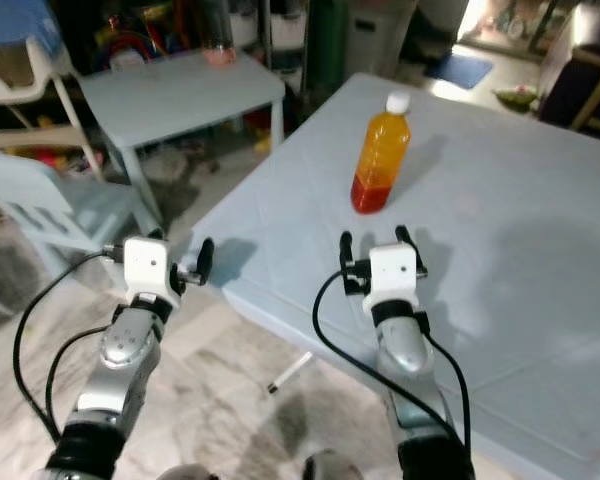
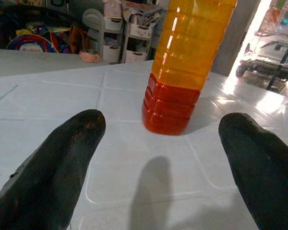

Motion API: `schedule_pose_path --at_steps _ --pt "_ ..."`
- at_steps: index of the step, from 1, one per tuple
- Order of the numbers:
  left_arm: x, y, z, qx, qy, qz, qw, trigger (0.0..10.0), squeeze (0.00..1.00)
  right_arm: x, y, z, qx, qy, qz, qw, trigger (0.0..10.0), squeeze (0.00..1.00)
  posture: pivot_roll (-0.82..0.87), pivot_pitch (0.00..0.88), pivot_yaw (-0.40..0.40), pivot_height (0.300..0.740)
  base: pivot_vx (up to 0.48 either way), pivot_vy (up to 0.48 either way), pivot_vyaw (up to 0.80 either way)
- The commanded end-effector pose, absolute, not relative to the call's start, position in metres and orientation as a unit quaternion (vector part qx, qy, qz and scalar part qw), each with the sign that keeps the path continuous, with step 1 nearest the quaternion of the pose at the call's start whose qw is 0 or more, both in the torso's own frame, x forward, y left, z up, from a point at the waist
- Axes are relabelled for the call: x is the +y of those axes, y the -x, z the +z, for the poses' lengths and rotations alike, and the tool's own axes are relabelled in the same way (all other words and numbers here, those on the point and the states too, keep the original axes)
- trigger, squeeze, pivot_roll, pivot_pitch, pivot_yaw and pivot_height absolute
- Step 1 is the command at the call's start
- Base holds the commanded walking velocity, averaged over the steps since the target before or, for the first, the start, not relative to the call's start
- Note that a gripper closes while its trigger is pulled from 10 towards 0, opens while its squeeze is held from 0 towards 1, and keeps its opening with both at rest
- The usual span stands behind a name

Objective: Restocking fridge

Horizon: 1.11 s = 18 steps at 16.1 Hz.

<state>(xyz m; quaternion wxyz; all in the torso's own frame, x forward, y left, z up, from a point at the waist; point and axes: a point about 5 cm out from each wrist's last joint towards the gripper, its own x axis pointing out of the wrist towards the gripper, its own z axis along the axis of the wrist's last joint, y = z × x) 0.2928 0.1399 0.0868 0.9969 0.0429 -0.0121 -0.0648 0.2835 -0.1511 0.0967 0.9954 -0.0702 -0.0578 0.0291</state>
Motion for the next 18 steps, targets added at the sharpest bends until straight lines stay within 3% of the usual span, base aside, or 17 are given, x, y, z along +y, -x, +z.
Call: schedule_pose_path --at_steps 1,3,6,8,10,12,15,18 --pt "0.144 -0.293 0.091 -0.019 -0.048 -0.064 0.997 10.0 0.00 -0.151 -0.283 0.097 -0.059 0.067 0.027 0.996 10.0 0.00 0.03 0.065 -0.022 0.740 0.000 0.000 -0.80" --pt "0.145 -0.292 0.093 -0.023 -0.040 -0.075 0.996 10.0 0.00 -0.150 -0.284 0.099 -0.062 0.067 0.028 0.995 10.0 0.00 0.03 0.076 -0.018 0.740 0.000 0.000 -0.74" --pt "0.160 -0.289 0.109 -0.045 -0.057 -0.044 0.996 10.0 0.00 -0.155 -0.284 0.116 -0.091 0.072 0.025 0.993 10.0 0.00 0.03 0.114 -0.022 0.740 0.000 0.000 0.00" --pt "0.180 -0.273 0.101 -0.025 -0.055 0.001 0.998 10.0 0.00 -0.160 -0.269 0.116 -0.090 0.062 0.005 0.994 10.0 0.00 0.03 0.120 -0.012 0.740 0.000 0.000 0.00" --pt "0.180 -0.260 0.094 -0.018 -0.060 -0.001 0.998 10.0 0.00 -0.162 -0.258 0.115 -0.092 0.071 0.003 0.993 10.0 0.00 0.03 0.122 -0.006 0.740 0.000 0.000 0.00" --pt "0.181 -0.247 0.082 0.006 -0.061 0.004 0.998 10.0 0.00 -0.181 -0.238 0.106 -0.064 0.064 -0.037 0.995 10.0 0.00 0.01 0.112 -0.003 0.740 0.000 0.000 0.00" --pt "0.181 -0.251 0.084 0.003 -0.055 -0.005 0.998 10.0 0.00 -0.196 -0.233 0.108 -0.057 0.077 -0.062 0.993 10.0 0.00 0.01 0.086 -0.004 0.740 0.000 0.000 -0.37" --pt "0.176 -0.265 0.096 -0.023 -0.054 -0.016 0.998 10.0 0.00 -0.190 -0.246 0.113 -0.062 0.076 -0.051 0.994 10.0 0.00 0.01 0.062 -0.007 0.740 0.310 0.000 -0.62"
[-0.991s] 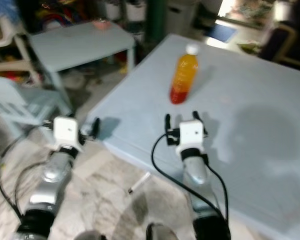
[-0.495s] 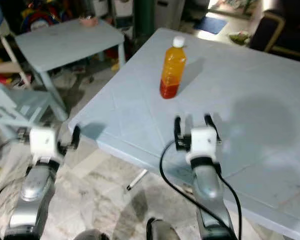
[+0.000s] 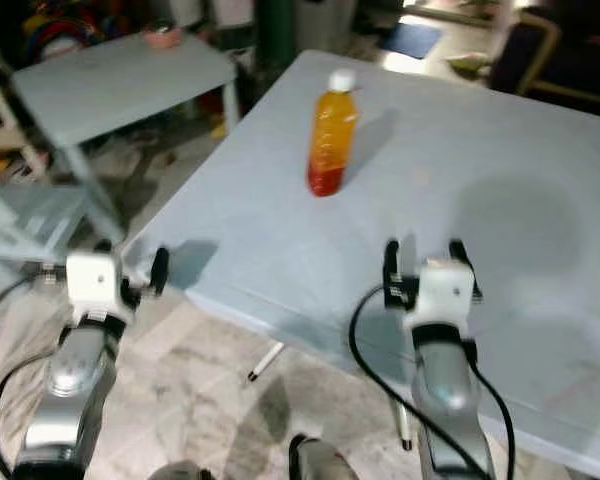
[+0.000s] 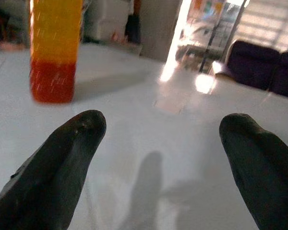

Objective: Restocking fridge

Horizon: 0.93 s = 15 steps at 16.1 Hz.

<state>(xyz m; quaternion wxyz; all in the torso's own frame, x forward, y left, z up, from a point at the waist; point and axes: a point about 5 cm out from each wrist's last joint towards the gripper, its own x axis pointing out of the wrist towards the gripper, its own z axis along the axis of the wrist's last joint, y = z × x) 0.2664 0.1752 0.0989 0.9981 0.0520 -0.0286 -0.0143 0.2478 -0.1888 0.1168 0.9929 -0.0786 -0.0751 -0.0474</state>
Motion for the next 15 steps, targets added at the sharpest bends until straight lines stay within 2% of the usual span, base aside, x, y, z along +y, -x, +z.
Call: schedule_pose_path --at_steps 1,3,8,15 --pt "0.176 -0.267 0.098 -0.026 -0.052 -0.015 0.998 10.0 0.00 -0.185 -0.247 0.110 -0.058 0.076 -0.039 0.995 10.0 0.00 0.02 0.059 -0.008 0.740 0.364 0.000 -0.74" --pt "0.176 -0.268 0.100 -0.028 -0.050 -0.016 0.998 10.0 0.00 -0.180 -0.247 0.107 -0.054 0.075 -0.025 0.995 10.0 0.00 0.02 0.062 -0.012 0.740 0.368 0.000 -0.64" --pt "0.173 -0.268 0.098 -0.027 -0.045 -0.023 0.998 10.0 0.00 -0.177 -0.248 0.108 -0.055 0.078 -0.013 0.995 10.0 0.00 0.01 0.065 -0.015 0.740 0.401 0.000 0.00" --pt "0.172 -0.266 0.096 -0.026 -0.044 -0.021 0.998 10.0 0.00 -0.167 -0.253 0.116 -0.076 0.105 0.030 0.991 10.0 0.00 0.01 0.090 -0.022 0.740 0.000 0.000 0.00"
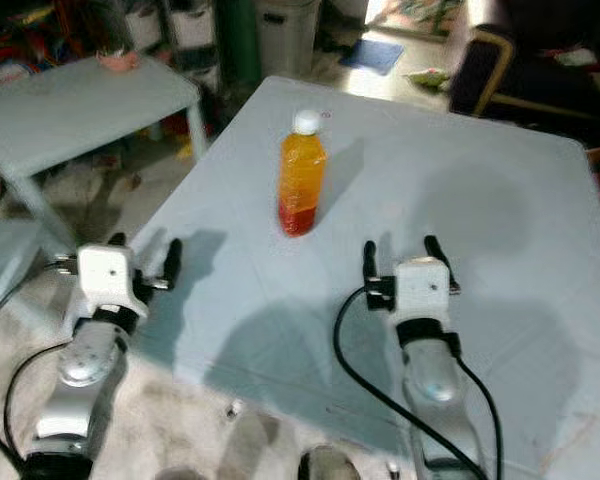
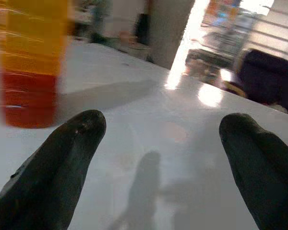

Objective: Restocking fridge

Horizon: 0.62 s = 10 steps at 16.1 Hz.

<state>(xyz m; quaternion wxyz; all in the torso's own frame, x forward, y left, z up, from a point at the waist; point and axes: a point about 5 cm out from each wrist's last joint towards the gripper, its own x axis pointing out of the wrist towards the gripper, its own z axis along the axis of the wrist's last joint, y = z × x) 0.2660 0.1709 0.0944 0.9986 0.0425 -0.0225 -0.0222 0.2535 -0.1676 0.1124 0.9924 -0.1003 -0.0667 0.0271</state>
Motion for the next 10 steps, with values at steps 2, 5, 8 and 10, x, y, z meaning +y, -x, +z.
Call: schedule_pose_path --at_steps 2,5,8,10 --pt "0.174 -0.263 0.097 -0.025 -0.049 -0.020 0.998 10.0 0.00 -0.163 -0.270 0.135 -0.111 0.102 0.058 0.987 10.0 0.00 0.03 0.110 -0.017 0.740 0.000 0.000 0.00" --pt "0.176 -0.260 0.098 -0.025 -0.054 -0.017 0.998 10.0 0.00 -0.166 -0.287 0.153 -0.137 0.109 0.081 0.981 10.0 0.00 0.04 0.120 -0.015 0.740 0.000 0.000 0.00" --pt "0.176 -0.257 0.100 -0.022 -0.059 -0.018 0.998 10.0 0.00 -0.172 -0.308 0.176 -0.167 0.118 0.097 0.974 10.0 0.00 0.07 0.136 -0.005 0.740 0.000 0.000 0.00" --pt "0.178 -0.256 0.101 -0.023 -0.062 -0.017 0.998 10.0 0.00 -0.170 -0.315 0.186 -0.179 0.120 0.118 0.969 10.0 0.00 0.07 0.141 -0.003 0.740 0.000 0.000 0.00"
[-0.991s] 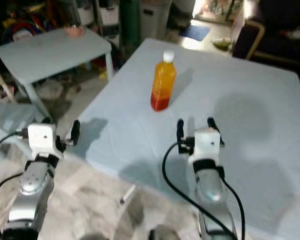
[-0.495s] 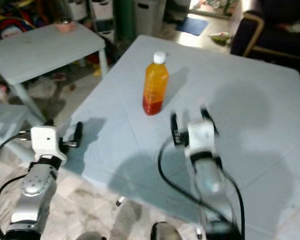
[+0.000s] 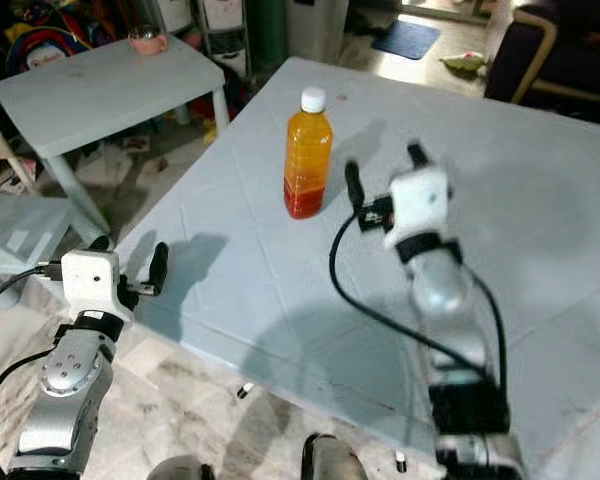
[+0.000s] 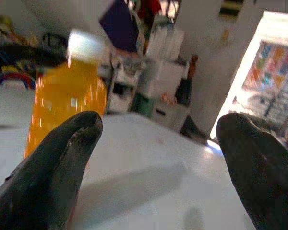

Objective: Restocking fridge

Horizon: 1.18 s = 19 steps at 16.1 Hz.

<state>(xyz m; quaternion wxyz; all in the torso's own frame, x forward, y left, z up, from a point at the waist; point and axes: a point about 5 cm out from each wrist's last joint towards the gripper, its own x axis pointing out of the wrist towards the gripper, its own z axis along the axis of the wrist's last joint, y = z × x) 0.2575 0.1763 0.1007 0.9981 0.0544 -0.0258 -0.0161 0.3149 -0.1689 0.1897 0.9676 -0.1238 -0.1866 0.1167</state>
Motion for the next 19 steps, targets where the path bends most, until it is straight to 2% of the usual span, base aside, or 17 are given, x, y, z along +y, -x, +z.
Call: schedule_pose_path --at_steps 1,6,9,13,19 --pt "0.179 -0.256 0.104 -0.027 -0.065 -0.015 0.997 10.0 0.00 -0.164 -0.318 0.191 -0.188 0.123 0.150 0.963 10.0 0.00 0.07 0.145 -0.002 0.740 0.000 0.000 0.00" --pt "0.180 -0.255 0.107 -0.026 -0.072 -0.014 0.997 10.0 0.00 -0.133 -0.321 0.208 -0.215 0.135 0.258 0.932 10.0 0.00 0.09 0.151 0.005 0.740 0.000 0.000 0.00" --pt "0.181 -0.255 0.108 -0.024 -0.074 -0.015 0.997 10.0 0.00 -0.129 -0.325 0.212 -0.216 0.134 0.277 0.926 10.0 0.00 0.10 0.157 0.008 0.740 0.000 0.000 0.00" --pt "0.181 -0.256 0.107 -0.019 -0.077 -0.021 0.997 10.0 0.00 -0.135 -0.343 0.231 -0.222 0.107 0.265 0.932 10.0 0.00 0.10 0.166 0.013 0.740 0.000 0.000 0.00" --pt "0.180 -0.252 0.106 -0.015 -0.078 -0.023 0.997 10.0 0.00 -0.116 -0.366 0.249 -0.223 0.073 0.294 0.927 10.0 0.00 0.12 0.179 0.011 0.740 0.000 0.000 0.00"
